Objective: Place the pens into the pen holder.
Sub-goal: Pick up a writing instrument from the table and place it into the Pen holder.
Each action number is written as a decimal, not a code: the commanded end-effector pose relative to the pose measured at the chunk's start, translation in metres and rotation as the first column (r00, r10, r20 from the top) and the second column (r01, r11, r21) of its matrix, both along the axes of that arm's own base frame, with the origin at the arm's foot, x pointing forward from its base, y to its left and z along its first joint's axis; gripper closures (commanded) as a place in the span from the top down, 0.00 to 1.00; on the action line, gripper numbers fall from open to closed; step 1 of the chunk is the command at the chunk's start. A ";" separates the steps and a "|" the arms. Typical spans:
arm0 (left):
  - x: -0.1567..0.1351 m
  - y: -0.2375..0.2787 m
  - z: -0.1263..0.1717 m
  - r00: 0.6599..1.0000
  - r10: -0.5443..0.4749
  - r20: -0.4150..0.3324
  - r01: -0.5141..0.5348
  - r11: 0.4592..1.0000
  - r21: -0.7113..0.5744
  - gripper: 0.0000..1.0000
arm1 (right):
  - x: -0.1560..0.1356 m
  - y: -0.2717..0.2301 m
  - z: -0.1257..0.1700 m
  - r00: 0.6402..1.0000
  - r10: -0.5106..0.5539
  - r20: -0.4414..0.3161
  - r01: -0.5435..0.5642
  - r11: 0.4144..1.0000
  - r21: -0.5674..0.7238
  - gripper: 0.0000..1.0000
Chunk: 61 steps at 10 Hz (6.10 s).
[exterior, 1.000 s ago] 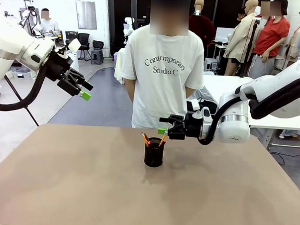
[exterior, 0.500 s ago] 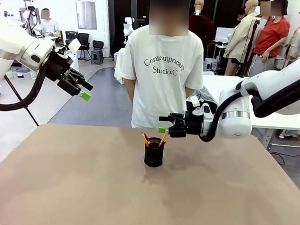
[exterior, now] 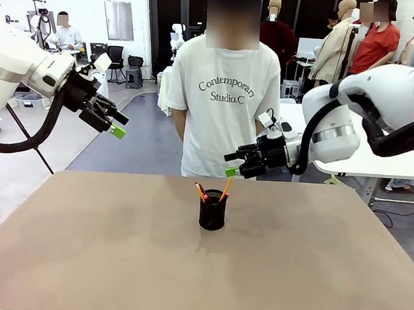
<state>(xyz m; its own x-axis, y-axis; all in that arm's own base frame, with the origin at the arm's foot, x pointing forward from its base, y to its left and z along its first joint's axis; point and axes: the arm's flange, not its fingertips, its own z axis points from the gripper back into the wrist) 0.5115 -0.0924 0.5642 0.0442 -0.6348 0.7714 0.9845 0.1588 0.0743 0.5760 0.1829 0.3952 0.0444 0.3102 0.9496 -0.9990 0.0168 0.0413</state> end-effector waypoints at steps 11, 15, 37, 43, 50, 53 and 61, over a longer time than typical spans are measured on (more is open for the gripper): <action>0.000 0.001 0.002 1.000 -0.001 0.004 0.001 1.000 0.006 1.00 | 0.006 -0.093 0.169 0.992 -0.118 -0.037 0.098 0.935 -0.340 1.00; 0.000 0.001 0.002 1.000 -0.001 0.004 0.001 1.000 0.006 1.00 | 0.008 -0.152 0.175 0.984 -0.178 -0.030 0.160 0.935 -0.318 1.00; 0.000 0.001 0.002 1.000 -0.001 0.004 0.001 1.000 0.006 1.00 | 0.016 -0.201 0.129 0.989 -0.138 -0.054 0.118 0.955 -0.271 1.00; 0.000 0.001 0.002 1.000 -0.001 0.004 0.001 1.000 0.006 1.00 | 0.016 -0.201 0.129 0.989 -0.138 -0.054 0.118 0.955 -0.271 1.00; 0.000 0.001 0.002 1.000 -0.001 0.004 0.001 1.000 0.006 1.00 | 0.016 -0.201 0.129 0.989 -0.138 -0.054 0.118 0.955 -0.271 1.00; 0.000 0.001 0.002 1.000 -0.001 0.004 0.001 1.000 0.006 1.00 | 0.016 -0.201 0.129 0.989 -0.138 -0.054 0.118 0.955 -0.271 1.00; 0.000 0.001 0.002 1.000 -0.001 0.004 0.001 1.000 0.006 1.00 | 0.016 -0.201 0.129 0.989 -0.138 -0.054 0.118 0.955 -0.271 1.00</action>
